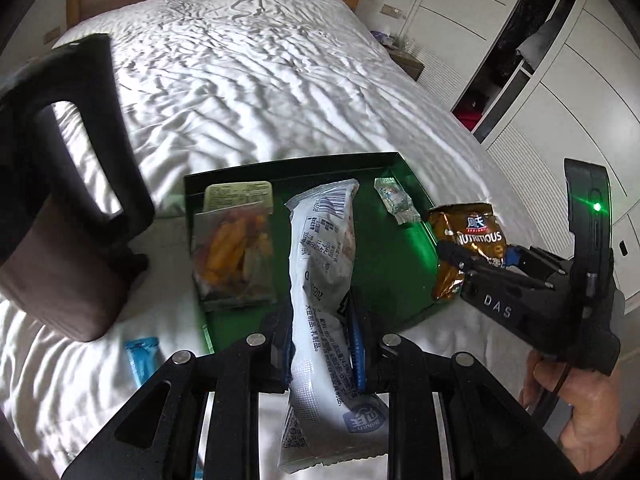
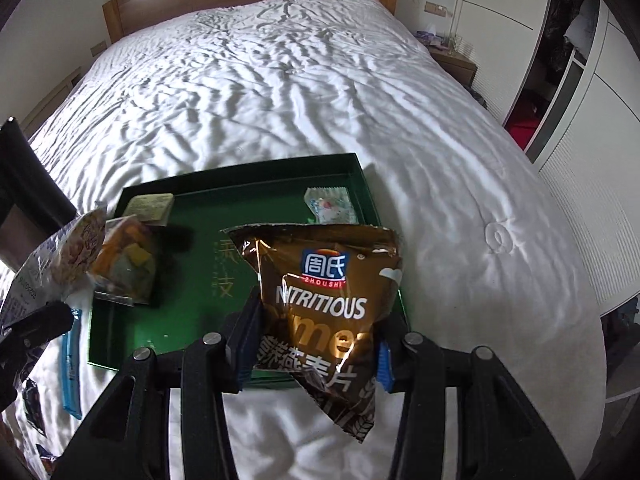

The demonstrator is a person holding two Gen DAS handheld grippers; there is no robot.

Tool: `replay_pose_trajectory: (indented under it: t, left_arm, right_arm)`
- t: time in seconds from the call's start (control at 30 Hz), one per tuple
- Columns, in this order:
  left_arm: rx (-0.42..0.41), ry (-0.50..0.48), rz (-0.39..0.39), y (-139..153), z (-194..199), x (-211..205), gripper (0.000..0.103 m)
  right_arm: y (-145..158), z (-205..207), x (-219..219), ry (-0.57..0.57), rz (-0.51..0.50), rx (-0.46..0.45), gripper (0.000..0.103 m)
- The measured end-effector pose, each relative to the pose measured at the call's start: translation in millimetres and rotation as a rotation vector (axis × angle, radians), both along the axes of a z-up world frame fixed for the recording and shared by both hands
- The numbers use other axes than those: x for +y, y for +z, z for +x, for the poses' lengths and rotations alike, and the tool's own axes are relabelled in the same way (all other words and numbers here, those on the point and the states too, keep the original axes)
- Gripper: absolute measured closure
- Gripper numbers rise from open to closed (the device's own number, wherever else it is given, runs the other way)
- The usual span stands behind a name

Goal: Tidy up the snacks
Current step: 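Lift and carry both held snacks over the green tray, then lower both snacks into the green tray and open both tools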

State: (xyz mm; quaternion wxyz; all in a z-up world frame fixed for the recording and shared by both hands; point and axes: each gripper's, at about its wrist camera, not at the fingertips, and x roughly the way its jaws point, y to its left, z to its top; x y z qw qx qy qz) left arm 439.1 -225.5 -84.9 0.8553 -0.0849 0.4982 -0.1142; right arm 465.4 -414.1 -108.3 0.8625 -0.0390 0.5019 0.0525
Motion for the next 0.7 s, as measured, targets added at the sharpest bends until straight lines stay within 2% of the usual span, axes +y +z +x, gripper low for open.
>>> replay_pose_trajectory:
  t: [0.2, 0.4, 0.7]
  left_arm:
    - [0.045, 0.003, 0.060, -39, 32, -34, 0.084]
    - [0.103, 0.017, 0.085, -74, 31, -40, 0.084]
    - [0.108, 0.040, 0.148, -86, 23, -41, 0.084]
  right_arm:
    - [-35, 24, -10, 0.026, -0.012, 0.046, 0.087]
    - [-57, 28, -9, 0.060, -0.008, 0.068, 0.087]
    - [-60, 24, -13, 0.066, -0.003, 0.061, 0.087]
